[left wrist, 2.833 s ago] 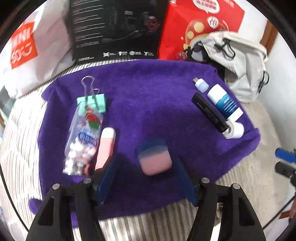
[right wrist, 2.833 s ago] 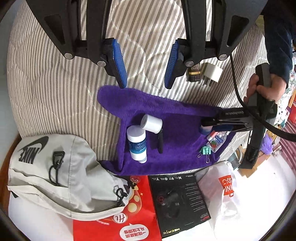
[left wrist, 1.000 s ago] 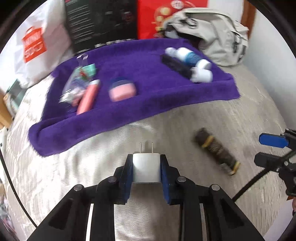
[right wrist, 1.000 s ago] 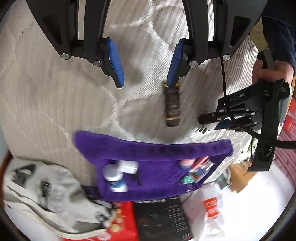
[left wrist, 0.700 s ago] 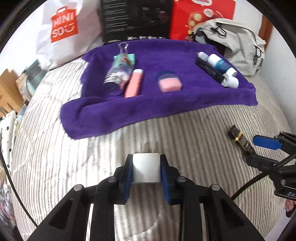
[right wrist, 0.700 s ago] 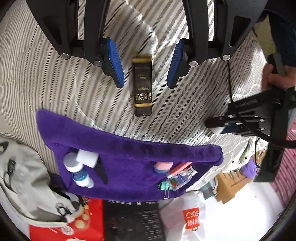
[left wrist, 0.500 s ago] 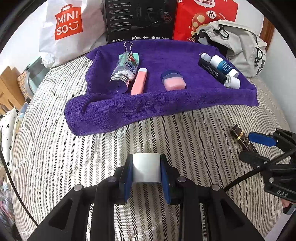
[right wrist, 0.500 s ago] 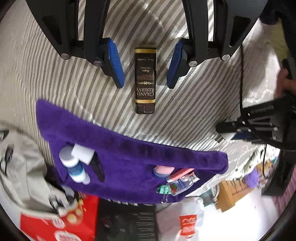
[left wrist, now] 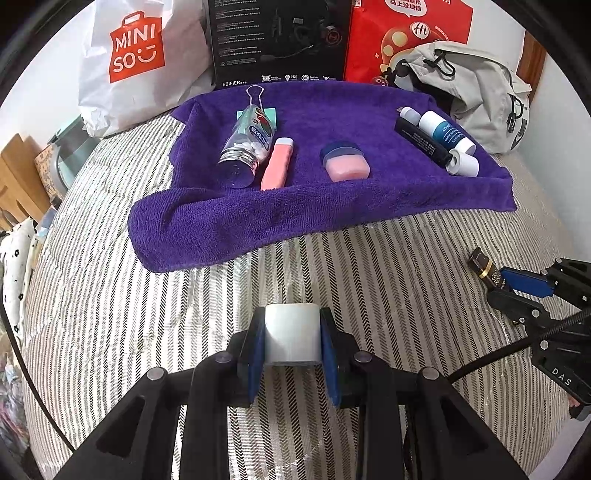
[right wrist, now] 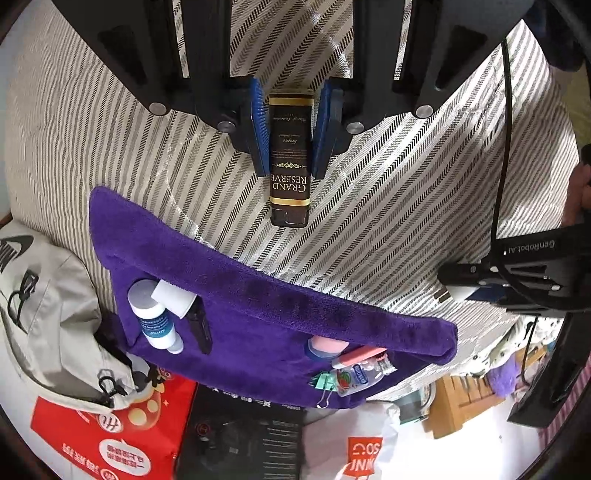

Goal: Organize rigid objects
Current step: 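Place Grand Reserve bottle on towel with right gripper while left gripper carries charger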

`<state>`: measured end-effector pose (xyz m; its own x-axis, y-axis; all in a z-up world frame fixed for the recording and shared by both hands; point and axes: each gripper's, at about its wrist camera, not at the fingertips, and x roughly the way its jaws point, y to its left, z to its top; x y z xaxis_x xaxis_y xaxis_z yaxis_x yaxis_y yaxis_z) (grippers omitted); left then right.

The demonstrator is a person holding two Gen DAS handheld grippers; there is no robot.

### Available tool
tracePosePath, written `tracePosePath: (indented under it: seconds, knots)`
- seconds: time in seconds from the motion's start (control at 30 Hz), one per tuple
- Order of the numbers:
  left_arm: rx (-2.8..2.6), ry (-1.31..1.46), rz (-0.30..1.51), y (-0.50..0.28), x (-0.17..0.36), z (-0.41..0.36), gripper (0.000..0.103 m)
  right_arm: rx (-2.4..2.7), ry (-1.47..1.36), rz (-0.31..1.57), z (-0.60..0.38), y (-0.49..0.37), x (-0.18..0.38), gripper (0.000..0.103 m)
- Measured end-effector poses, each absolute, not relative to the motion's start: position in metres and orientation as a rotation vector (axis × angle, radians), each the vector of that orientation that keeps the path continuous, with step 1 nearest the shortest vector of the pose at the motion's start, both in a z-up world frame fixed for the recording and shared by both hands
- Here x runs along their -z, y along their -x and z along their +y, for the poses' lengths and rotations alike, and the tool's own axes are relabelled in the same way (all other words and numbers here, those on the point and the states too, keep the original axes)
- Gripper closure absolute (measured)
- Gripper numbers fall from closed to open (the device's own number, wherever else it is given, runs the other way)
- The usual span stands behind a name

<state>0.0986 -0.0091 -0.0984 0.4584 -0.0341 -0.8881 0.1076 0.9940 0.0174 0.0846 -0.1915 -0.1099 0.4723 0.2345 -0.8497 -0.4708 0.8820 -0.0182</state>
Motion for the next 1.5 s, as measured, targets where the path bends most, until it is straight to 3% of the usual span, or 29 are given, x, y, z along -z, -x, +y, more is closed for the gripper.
tracePosePath:
  seconds: [1.5]
  knots:
    - [0.159, 0.049, 1.044, -0.102, 0.074, 0.017, 0.077, -0.508, 0.092, 1.007, -0.208, -0.096, 0.083, 0.08]
